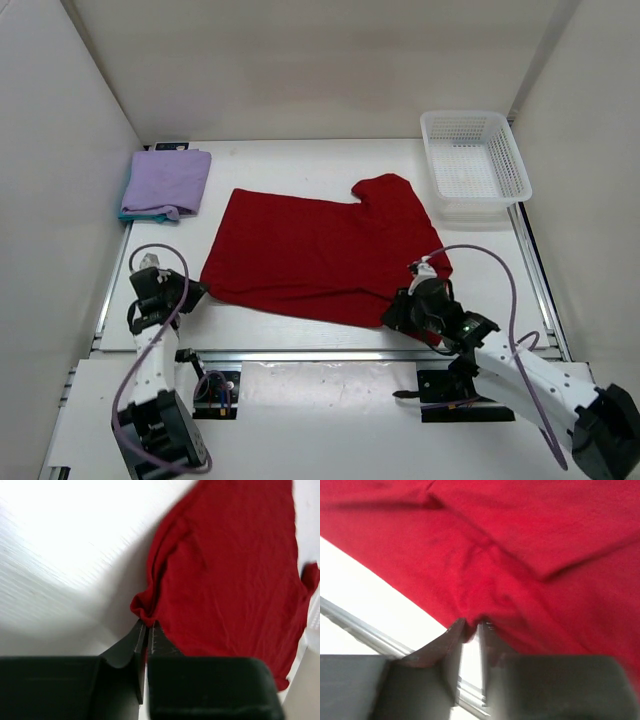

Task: Fold and stack the t-shirts
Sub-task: Fold the flattened tshirt in 1/3 of the way

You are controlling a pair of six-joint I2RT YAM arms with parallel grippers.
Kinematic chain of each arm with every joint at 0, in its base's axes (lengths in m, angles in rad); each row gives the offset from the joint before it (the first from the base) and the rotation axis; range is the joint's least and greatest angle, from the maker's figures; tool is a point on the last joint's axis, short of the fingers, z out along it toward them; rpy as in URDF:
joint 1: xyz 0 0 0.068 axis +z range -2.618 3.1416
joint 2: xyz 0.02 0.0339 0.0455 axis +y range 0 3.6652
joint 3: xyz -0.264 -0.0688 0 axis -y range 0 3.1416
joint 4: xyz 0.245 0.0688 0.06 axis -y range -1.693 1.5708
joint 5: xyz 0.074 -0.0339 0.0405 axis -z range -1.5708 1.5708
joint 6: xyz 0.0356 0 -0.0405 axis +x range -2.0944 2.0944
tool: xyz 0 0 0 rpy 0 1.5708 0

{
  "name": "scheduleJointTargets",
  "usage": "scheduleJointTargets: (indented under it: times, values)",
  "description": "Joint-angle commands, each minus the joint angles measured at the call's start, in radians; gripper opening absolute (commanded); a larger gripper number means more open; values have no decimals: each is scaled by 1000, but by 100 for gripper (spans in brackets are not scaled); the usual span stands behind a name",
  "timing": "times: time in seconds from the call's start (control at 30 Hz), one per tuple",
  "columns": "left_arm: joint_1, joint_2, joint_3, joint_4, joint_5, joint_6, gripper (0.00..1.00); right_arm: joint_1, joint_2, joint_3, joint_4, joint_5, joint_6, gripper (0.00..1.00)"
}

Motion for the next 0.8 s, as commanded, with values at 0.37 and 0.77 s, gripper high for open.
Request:
scheduleJointTargets:
  times: [0.37,0.77]
  values:
    - [-216,-113,100,2,20,17,44,-463,-28,105,-4,-225,-103,31]
    - [-359,42,45,341,28,-79,98,-405,181,96,102,-108,-83,34]
